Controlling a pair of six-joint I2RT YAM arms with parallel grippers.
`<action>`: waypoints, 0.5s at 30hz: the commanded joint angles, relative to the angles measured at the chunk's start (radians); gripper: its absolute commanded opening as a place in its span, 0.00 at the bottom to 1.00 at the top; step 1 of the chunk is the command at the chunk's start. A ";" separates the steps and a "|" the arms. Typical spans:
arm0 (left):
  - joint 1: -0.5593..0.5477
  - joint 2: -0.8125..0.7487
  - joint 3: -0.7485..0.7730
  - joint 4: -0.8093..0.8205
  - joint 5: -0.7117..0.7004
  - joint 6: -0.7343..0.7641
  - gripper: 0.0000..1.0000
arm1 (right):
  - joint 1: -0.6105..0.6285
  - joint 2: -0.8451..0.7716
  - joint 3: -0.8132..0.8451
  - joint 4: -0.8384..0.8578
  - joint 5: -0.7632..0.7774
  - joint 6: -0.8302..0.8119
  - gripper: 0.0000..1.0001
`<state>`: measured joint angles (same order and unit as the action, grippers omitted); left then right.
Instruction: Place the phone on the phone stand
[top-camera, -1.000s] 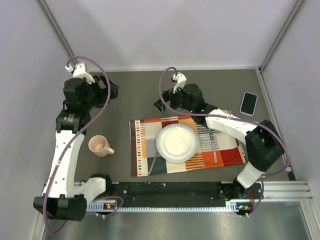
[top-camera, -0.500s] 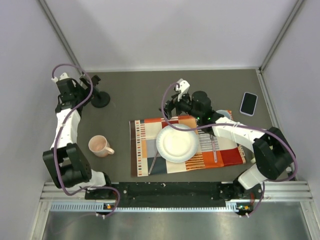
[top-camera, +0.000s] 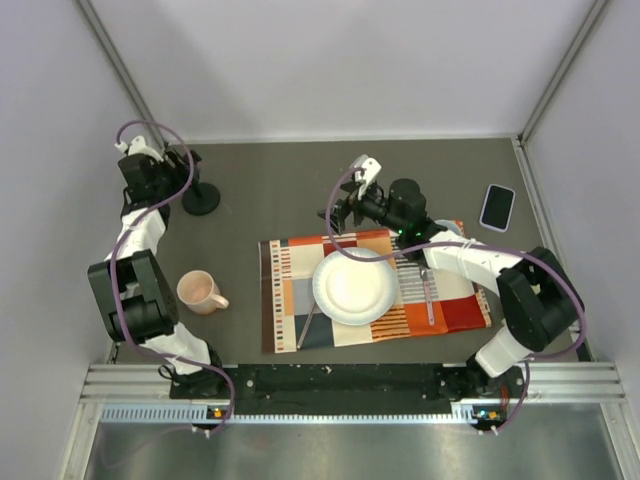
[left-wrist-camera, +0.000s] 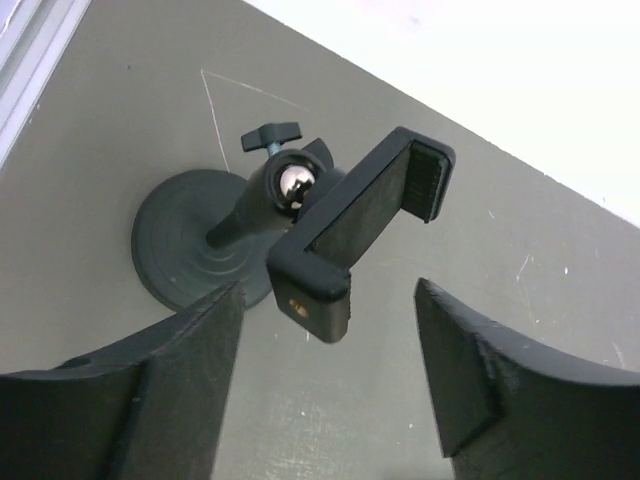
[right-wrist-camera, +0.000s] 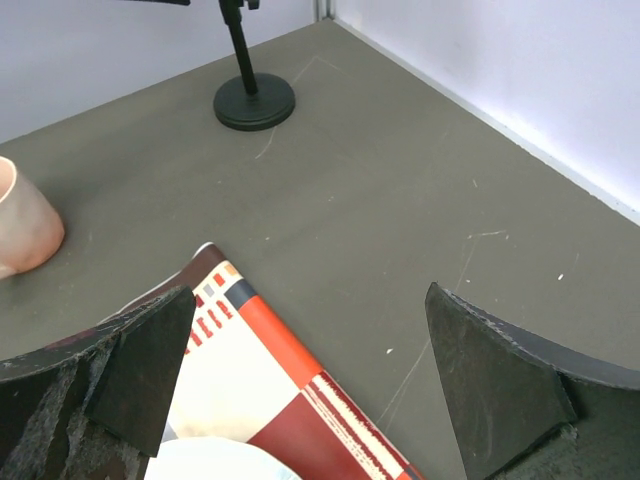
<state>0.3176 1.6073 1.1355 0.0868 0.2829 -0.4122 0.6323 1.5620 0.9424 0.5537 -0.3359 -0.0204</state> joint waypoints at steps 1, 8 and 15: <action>0.009 0.017 0.078 0.093 0.059 0.064 0.70 | -0.034 0.044 0.032 0.094 -0.068 0.042 0.99; 0.009 0.037 0.113 0.084 0.079 0.104 0.61 | -0.034 0.053 0.039 0.100 -0.068 0.040 0.99; 0.009 0.032 0.095 0.090 0.076 0.108 0.53 | -0.037 0.052 0.036 0.101 -0.057 0.034 0.99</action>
<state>0.3225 1.6451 1.2060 0.1204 0.3397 -0.3286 0.5987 1.6150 0.9436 0.5991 -0.3771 0.0109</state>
